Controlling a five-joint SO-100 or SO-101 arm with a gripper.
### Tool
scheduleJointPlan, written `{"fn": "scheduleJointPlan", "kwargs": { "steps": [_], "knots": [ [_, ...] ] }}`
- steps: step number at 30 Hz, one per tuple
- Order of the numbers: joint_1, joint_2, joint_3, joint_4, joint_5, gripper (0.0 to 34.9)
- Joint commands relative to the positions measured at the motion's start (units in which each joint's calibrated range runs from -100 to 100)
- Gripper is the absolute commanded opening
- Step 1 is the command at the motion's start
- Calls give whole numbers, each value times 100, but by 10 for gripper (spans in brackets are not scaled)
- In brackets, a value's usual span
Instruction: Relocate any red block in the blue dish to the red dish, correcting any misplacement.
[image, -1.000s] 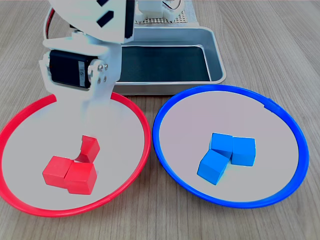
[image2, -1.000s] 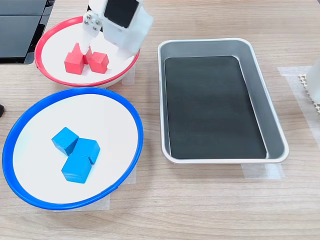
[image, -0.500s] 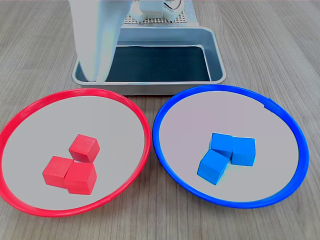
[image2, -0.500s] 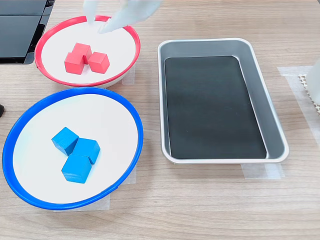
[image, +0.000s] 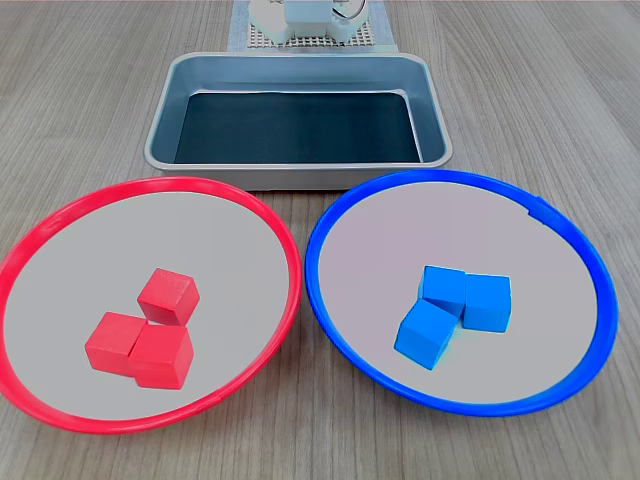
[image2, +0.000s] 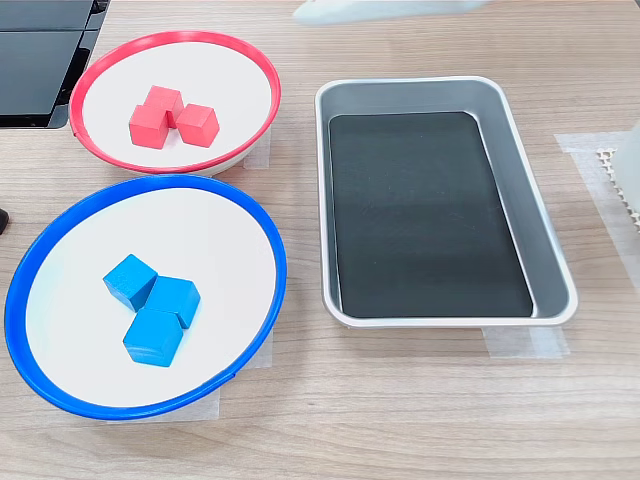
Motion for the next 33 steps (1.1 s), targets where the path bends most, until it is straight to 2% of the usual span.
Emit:
{"fn": "scheduleJointPlan", "kwargs": {
  "steps": [1,11,24,33],
  "knots": [
    [-173,-1311,851,42,-49,4],
    [-493,-3631,2590,818,-210,4],
    [-578,-4493,3318,1586,-264,4],
    [-587,-4859,3773,1660,-215,4]
  ]
}}
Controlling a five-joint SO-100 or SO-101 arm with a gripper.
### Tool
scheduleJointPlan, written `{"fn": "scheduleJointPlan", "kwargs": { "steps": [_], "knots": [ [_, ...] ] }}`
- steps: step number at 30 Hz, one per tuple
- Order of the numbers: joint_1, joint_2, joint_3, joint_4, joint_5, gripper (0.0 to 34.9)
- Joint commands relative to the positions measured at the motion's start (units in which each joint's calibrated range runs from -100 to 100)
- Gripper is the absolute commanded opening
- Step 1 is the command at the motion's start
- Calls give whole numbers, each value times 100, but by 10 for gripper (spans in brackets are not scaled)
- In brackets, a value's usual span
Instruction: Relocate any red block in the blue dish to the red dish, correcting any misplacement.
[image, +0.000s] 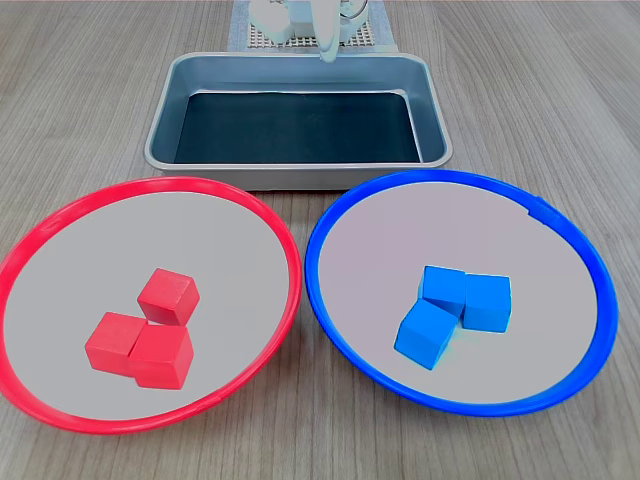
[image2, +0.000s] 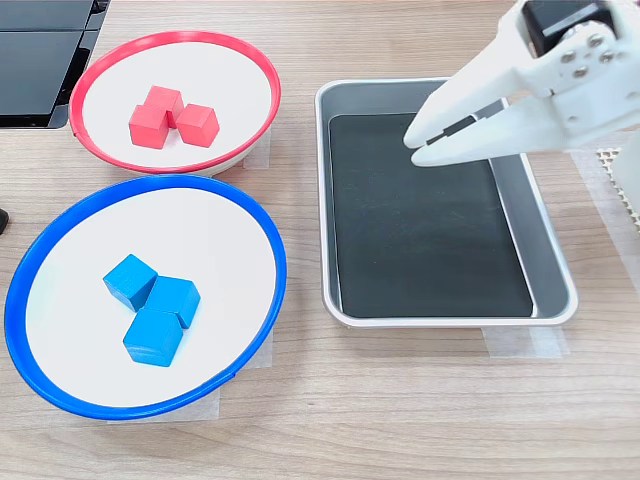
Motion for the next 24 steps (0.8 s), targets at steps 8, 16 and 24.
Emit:
{"fn": "scheduleJointPlan", "kwargs": {
  "steps": [8,16,24],
  "knots": [
    [-33,-102,253,95,15,4],
    [-23,-102,389,227,29,4],
    [-14,-102,499,318,39,4]
  ]
}}
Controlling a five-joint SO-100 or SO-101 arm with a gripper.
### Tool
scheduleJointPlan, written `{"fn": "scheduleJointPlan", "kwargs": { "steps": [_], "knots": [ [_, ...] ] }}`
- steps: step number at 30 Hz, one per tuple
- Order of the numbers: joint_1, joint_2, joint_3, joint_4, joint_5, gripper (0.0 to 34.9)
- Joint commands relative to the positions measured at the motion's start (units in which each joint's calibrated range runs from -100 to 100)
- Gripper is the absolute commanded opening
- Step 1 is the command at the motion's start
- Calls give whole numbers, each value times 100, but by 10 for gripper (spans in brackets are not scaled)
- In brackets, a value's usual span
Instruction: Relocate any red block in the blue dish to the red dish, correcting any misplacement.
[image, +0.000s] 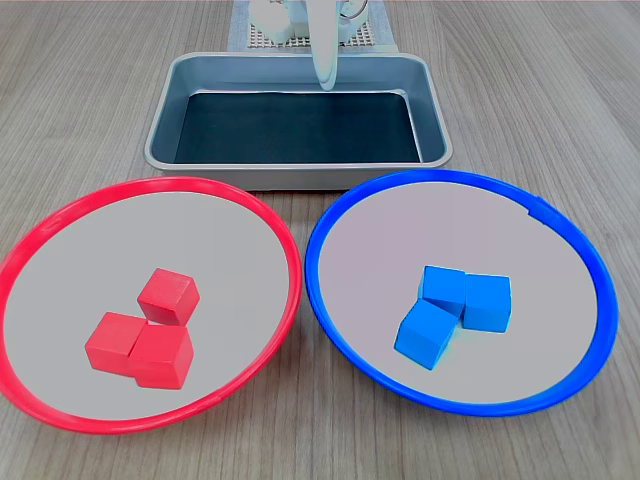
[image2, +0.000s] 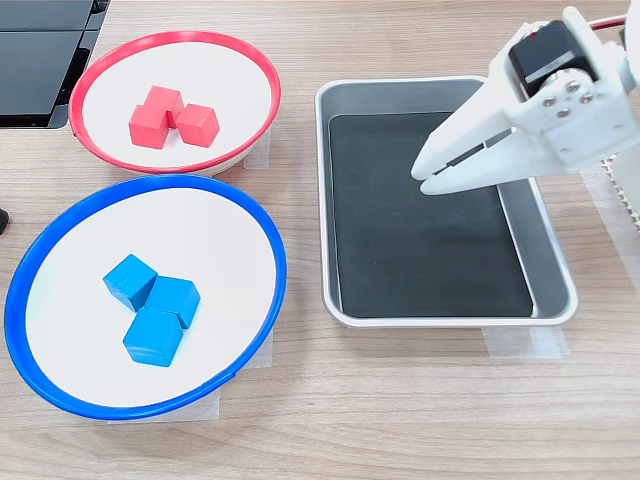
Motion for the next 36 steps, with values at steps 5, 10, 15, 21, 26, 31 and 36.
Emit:
{"fn": "scheduleJointPlan", "kwargs": {
  "steps": [5,10,15,21,26,31,36],
  "knots": [
    [-14,9,-9,73,-5,4],
    [-14,9,0,73,-20,4],
    [-4,9,0,65,-29,4],
    [14,9,0,65,-44,4],
    [14,9,0,65,-44,4],
    [14,9,0,65,-44,4],
    [14,9,0,65,-44,4]
  ]
}}
